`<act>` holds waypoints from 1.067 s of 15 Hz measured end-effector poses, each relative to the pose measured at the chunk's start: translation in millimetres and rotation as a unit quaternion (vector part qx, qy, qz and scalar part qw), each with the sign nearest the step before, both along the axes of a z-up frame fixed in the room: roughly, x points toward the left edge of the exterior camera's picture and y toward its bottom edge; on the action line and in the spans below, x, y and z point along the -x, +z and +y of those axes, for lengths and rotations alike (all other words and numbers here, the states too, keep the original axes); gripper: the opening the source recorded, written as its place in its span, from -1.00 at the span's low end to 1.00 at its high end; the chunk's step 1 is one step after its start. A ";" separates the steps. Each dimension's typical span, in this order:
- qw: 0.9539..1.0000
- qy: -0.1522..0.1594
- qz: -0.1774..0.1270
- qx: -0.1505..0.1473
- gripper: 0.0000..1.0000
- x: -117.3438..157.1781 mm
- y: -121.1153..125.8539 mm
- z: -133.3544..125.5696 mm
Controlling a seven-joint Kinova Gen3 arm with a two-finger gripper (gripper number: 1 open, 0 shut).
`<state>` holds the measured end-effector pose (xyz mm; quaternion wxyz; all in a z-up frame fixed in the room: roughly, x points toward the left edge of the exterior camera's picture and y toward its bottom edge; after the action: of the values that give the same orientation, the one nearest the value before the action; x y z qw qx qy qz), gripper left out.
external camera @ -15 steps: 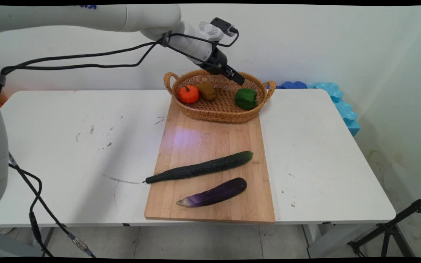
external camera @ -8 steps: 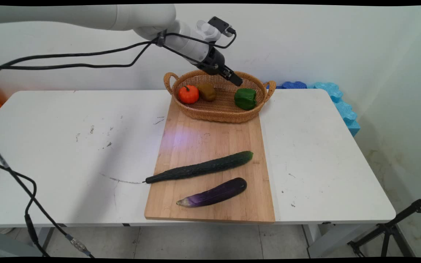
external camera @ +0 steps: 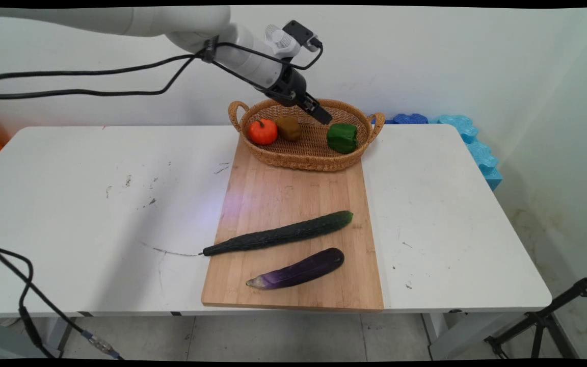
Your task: Pick up the cucumber from the cutting board
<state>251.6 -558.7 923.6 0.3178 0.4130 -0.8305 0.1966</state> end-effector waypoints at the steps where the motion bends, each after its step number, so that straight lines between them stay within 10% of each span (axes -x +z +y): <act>1: 1.000 -0.004 -0.002 -0.001 1.00 0.4 2.3 6.4; 16: 0.993 -0.092 -0.033 -0.060 1.00 5.3 -3.9 113.3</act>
<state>246.4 -445.4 919.7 0.2815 0.3462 -0.8854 0.1301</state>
